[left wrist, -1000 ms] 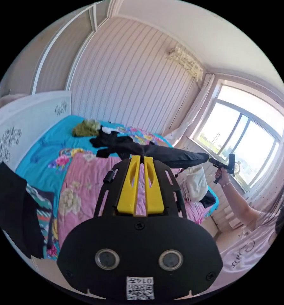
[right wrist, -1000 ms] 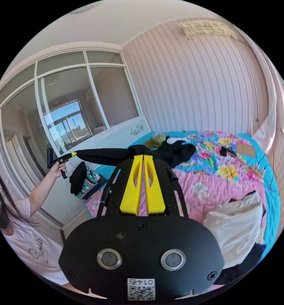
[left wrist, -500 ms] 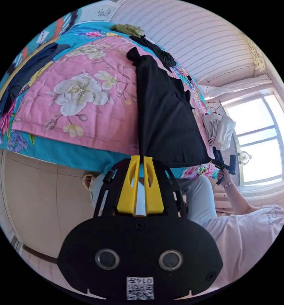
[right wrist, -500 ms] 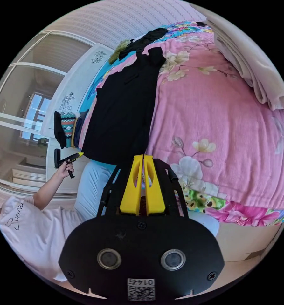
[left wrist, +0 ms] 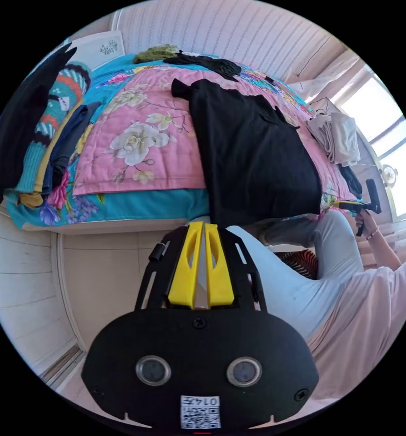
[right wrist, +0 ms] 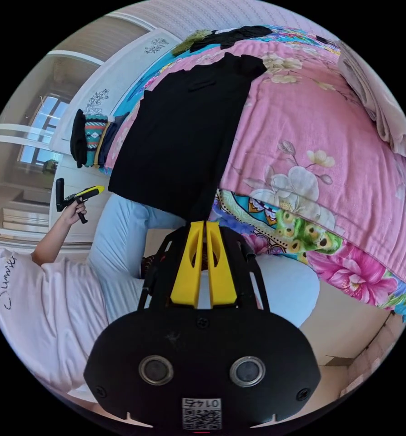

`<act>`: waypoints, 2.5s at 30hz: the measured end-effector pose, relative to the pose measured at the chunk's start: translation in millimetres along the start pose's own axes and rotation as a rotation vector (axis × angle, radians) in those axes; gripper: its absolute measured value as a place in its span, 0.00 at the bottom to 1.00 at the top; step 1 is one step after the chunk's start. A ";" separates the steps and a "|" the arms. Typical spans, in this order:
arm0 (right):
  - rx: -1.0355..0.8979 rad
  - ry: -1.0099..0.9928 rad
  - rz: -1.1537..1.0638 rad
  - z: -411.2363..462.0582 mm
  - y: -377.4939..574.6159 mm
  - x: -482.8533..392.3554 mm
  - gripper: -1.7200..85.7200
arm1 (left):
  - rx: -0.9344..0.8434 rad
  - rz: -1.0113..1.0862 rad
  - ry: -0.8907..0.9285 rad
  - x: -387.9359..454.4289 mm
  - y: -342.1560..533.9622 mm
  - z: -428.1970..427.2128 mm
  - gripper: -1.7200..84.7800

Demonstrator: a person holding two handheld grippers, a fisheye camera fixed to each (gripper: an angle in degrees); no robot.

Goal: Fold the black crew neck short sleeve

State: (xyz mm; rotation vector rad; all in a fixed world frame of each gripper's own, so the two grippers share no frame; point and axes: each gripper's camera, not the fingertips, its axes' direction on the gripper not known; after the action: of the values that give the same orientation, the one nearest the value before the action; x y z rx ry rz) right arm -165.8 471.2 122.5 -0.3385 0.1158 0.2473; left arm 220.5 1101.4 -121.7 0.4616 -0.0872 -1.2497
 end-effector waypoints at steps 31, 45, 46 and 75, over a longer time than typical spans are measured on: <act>0.302 -0.119 0.283 72.4 -290.0 198.8 0.04 | -0.228 0.805 0.114 327.0 -524.7 305.1 0.04; 0.342 -0.144 0.482 136.3 -328.2 225.3 0.03 | -0.181 0.879 0.326 333.1 -556.3 322.6 0.07; 0.339 -0.145 0.486 142.4 -334.4 224.0 0.03 | -0.161 0.838 0.334 319.1 -559.1 310.9 0.08; -0.102 -0.088 -0.599 446.4 -708.5 -195.6 0.11 | 0.227 -0.346 0.119 -184.9 -320.9 131.6 0.09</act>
State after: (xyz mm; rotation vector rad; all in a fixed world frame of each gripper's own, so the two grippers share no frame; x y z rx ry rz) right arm -139.1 -66.4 793.1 -0.4471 -0.0871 -0.3260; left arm -167.2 1158.8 -91.3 0.7706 -0.0497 -1.5556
